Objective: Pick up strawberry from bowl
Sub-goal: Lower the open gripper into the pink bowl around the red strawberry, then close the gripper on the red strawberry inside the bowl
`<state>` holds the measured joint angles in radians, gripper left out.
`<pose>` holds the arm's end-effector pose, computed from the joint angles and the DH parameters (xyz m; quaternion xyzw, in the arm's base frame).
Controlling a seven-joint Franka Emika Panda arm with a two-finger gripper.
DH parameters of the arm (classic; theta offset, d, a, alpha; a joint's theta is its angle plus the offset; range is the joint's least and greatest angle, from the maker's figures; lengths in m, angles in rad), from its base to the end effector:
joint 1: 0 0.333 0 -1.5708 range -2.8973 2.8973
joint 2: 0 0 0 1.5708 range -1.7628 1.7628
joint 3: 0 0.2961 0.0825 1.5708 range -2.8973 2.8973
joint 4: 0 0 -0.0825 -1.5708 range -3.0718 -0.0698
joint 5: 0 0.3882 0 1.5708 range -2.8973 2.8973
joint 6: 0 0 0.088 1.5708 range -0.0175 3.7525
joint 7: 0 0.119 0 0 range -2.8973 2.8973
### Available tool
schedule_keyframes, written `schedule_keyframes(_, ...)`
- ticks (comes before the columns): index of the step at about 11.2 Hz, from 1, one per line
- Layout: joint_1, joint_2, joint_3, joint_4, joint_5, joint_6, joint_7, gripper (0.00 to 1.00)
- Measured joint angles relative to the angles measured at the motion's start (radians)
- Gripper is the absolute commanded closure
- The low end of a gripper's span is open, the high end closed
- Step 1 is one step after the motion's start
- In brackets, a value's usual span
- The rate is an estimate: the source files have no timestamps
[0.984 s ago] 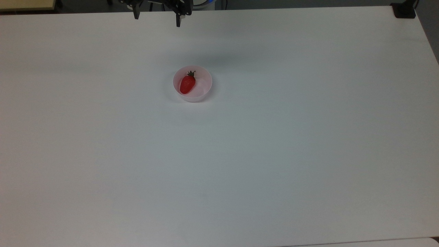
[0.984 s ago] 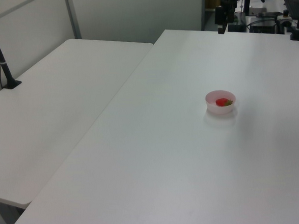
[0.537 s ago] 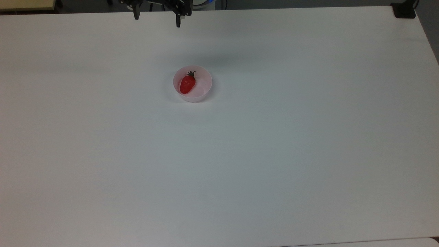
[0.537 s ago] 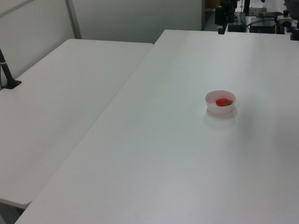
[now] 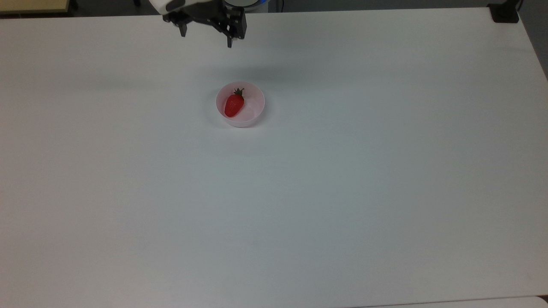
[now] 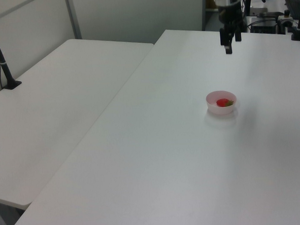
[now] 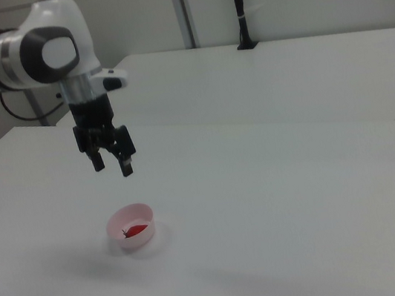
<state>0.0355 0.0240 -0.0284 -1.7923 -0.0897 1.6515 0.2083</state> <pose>0.5536 -0.0060 0.4813 0.9913 -0.0928 -0.0770 0.0532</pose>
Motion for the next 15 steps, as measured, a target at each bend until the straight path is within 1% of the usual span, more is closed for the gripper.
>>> schedule_keyframes(3,0.037,0.024,0.002,-0.139,0.001,0.145,0.151,0.09)
schedule_keyframes(4,0.041,0.044,0.003,-0.168,0.001,0.185,0.197,0.13)
schedule_keyframes(5,0.040,0.068,0.003,-0.180,0.001,0.231,0.259,0.15)
schedule_keyframes(6,0.041,0.097,0.003,-0.184,0.001,0.277,0.326,0.15)
schedule_keyframes(8,0.049,0.153,0.003,-0.185,0.001,0.334,0.407,0.16)
schedule_keyframes(10,0.054,0.180,0.004,-0.191,0.001,0.372,0.433,0.18)
schedule_keyframes(11,0.054,0.184,0.004,-0.201,0.001,0.386,0.451,0.22)
schedule_keyframes(15,0.058,0.204,0.004,-0.235,0.001,0.438,0.484,0.22)
